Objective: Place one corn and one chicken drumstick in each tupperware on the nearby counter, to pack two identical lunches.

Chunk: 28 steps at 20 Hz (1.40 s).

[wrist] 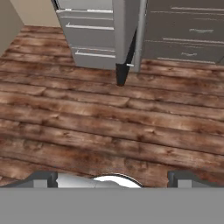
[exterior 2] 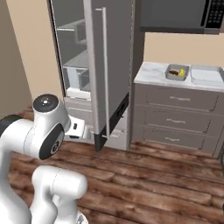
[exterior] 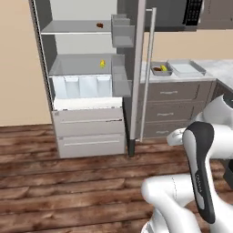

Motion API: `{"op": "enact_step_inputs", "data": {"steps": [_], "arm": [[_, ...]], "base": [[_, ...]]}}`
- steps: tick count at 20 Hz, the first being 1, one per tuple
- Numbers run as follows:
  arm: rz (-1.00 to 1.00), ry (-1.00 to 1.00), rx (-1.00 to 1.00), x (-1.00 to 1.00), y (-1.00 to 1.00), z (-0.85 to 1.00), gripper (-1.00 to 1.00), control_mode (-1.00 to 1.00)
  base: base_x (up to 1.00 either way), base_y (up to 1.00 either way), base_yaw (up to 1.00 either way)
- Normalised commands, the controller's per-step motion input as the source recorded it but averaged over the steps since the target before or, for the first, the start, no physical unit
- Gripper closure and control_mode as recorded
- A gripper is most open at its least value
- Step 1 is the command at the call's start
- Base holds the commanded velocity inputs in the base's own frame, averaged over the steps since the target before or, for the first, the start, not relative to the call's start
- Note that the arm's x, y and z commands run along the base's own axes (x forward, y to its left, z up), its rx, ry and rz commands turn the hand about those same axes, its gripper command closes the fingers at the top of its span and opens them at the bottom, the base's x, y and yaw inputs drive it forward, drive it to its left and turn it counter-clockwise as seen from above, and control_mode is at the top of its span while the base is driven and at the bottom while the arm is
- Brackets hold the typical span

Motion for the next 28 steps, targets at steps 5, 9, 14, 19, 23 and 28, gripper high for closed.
{"op": "enact_step_inputs", "data": {"steps": [5,9,14,19,23,28], "arm": [[0.0,0.0,0.0,0.0,0.0,0.0,-1.0,1.0],[0.0,0.0,0.0,0.0,0.0,0.0,-1.0,1.0],[0.0,0.0,0.0,0.0,0.0,0.0,-1.0,1.0],[0.0,0.0,0.0,0.0,0.0,0.0,-1.0,1.0],[0.0,0.0,0.0,0.0,0.0,0.0,-1.0,1.0],[0.0,0.0,0.0,0.0,0.0,0.0,-1.0,1.0]], "base": [[-0.24,0.88,0.0],[0.07,1.0,0.0],[0.0,1.0,-0.08],[0.04,1.0,-0.16],[0.48,0.52,-0.19],[0.8,-0.1,-0.08]]}}
